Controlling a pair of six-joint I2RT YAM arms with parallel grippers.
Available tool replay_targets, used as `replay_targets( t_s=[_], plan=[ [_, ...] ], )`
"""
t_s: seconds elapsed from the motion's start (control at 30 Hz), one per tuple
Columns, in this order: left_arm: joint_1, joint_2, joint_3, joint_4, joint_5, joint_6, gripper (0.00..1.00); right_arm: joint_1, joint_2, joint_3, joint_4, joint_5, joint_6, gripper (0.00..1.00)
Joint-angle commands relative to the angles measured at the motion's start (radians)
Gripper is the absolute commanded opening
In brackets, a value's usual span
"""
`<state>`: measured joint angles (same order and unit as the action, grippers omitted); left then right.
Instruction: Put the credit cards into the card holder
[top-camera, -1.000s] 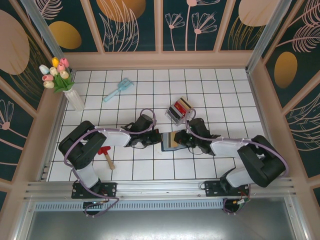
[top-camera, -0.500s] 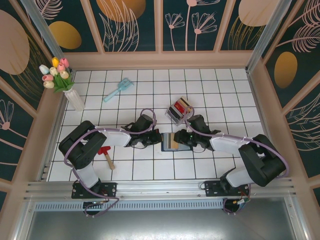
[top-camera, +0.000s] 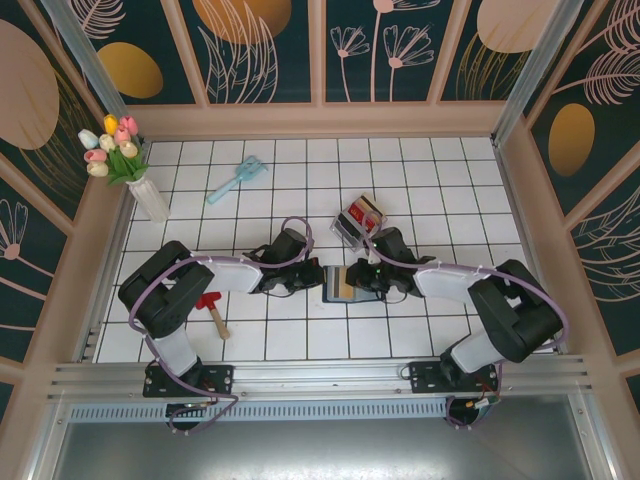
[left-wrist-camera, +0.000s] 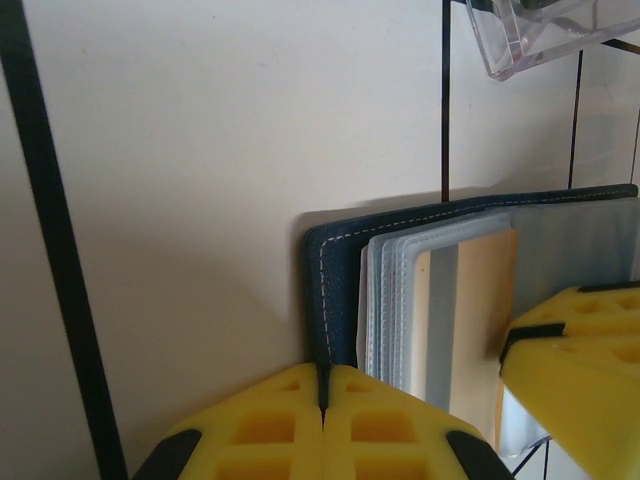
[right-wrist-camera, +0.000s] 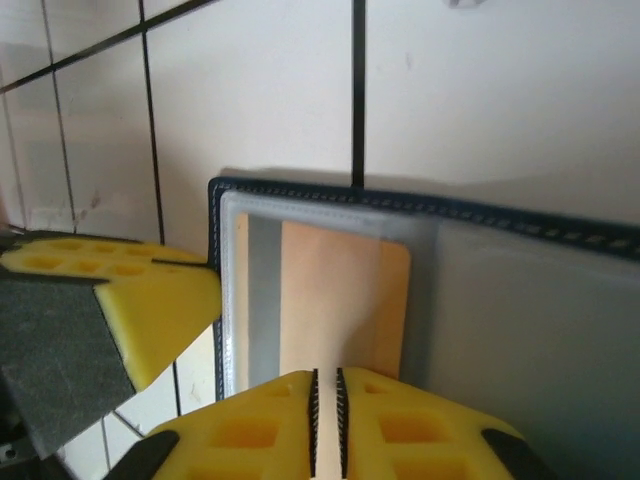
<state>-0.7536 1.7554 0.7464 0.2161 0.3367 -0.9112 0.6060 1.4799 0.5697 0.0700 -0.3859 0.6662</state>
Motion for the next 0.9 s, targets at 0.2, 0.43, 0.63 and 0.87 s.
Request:
replay_targets(
  t_s=[0.2,0.43,0.63,0.87],
  plan=[
    [-0.006,0.013,0.004,-0.023,-0.005,0.008,0.00,0.004,-0.021,0.019,-0.097,0.103,0.006,0.19],
    [-0.007,0.013,0.004,-0.019,-0.004,0.004,0.00,0.026,0.023,0.046,-0.025,0.017,0.010,0.11],
    [-0.006,0.007,0.009,-0.022,-0.011,0.001,0.00,0.030,0.001,0.107,-0.096,0.048,-0.013,0.15],
    [-0.007,-0.066,0.021,-0.067,-0.115,-0.004,0.06,-0.026,-0.109,0.244,-0.362,0.281,-0.190,0.33]
  ],
)
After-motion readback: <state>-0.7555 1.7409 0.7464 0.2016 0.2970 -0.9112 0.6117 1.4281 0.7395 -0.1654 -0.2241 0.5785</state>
